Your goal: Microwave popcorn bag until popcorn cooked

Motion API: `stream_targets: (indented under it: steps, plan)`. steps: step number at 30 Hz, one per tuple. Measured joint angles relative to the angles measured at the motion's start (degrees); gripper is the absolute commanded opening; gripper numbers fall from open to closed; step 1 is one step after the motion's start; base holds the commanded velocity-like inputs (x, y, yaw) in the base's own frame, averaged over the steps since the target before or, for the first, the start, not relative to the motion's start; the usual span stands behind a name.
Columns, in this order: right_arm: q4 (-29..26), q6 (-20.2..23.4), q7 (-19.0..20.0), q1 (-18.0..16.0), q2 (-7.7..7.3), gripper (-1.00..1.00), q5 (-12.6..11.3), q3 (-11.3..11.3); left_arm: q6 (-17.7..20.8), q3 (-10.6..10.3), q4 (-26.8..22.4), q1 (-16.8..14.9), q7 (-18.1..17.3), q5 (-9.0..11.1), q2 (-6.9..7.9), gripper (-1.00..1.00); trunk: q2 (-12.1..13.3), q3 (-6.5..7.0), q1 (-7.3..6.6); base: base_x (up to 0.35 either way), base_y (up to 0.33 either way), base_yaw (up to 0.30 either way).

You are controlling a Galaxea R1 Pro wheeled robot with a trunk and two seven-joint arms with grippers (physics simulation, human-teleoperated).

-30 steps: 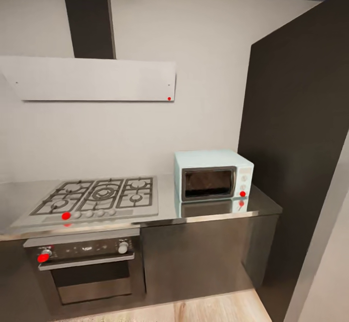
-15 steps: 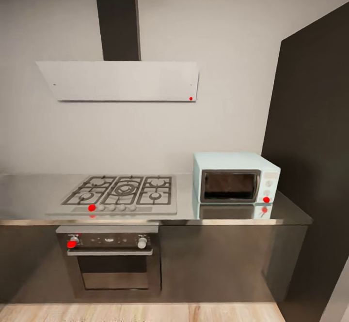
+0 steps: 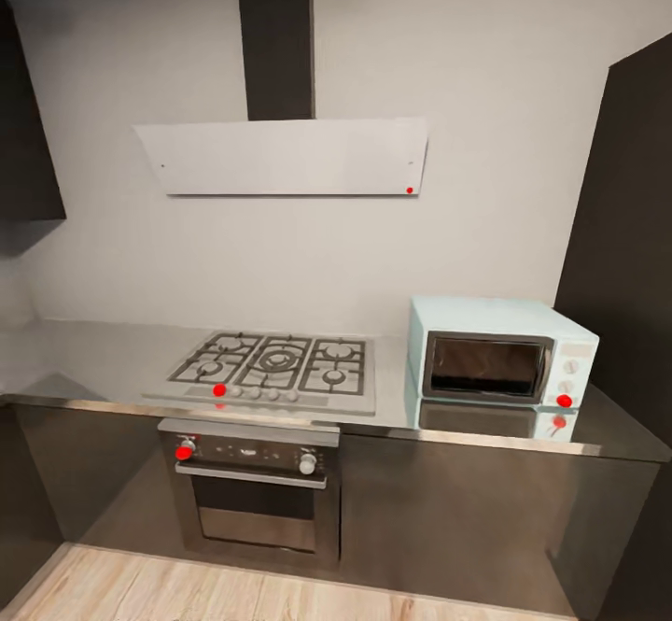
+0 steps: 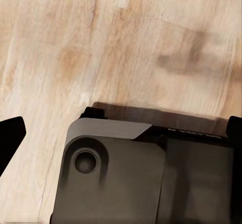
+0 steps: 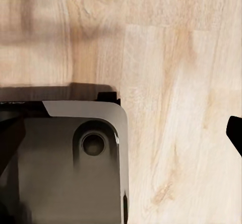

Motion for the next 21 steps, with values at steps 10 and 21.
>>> stream_targets:
  steps: [10,21]
  plan:
    - [0.0,-1.1,0.0,0.0,-0.12,1.0,0.0,0.0,0.4,-0.1,-0.3,0.0,0.1,-0.1,0.16,1.0,0.0,0.0,0.0,0.0,0.0,0.003]
    - [-0.4,-1.5,0.0,0.0,3.54,1.0,0.3,-0.2,0.3,-0.3,-0.7,0.0,0.3,-0.6,3.68,1.0,0.0,0.0,0.0,0.0,0.0,0.0]
